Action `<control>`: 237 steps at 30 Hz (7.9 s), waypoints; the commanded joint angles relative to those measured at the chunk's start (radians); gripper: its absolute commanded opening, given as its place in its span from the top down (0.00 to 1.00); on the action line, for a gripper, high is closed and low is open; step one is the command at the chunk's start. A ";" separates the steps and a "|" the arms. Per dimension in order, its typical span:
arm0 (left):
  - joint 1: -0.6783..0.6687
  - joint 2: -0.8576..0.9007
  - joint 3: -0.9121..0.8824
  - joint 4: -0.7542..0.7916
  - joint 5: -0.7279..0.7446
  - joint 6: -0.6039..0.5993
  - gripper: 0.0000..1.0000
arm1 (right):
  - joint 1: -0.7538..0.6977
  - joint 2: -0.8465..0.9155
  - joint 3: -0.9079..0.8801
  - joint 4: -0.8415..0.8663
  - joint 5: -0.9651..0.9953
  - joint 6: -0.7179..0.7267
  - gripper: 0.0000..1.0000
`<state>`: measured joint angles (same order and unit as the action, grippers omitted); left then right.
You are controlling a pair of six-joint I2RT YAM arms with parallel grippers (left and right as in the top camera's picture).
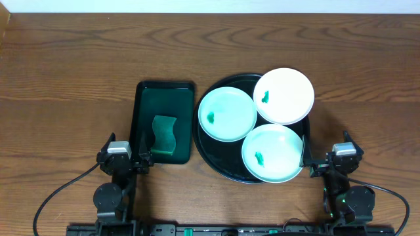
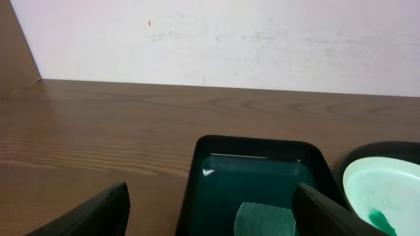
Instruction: Clean dirty plates on tray and stack at the side
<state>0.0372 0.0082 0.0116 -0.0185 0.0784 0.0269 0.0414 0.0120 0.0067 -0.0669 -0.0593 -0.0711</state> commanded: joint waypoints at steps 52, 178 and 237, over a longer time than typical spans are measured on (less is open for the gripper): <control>-0.004 -0.004 -0.008 -0.045 0.018 0.010 0.21 | -0.014 -0.003 -0.001 -0.005 0.002 -0.013 0.01; -0.004 0.002 -0.008 -0.045 0.018 0.010 0.21 | -0.014 -0.003 -0.001 -0.001 0.013 -0.013 0.01; -0.004 1.028 1.302 -0.992 0.357 0.008 0.21 | -0.013 1.048 1.178 -0.873 -0.223 0.085 0.01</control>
<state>0.0372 0.9836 1.2903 -0.9710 0.4213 -0.0097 0.0414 0.9283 1.0626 -0.8547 -0.2623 0.0067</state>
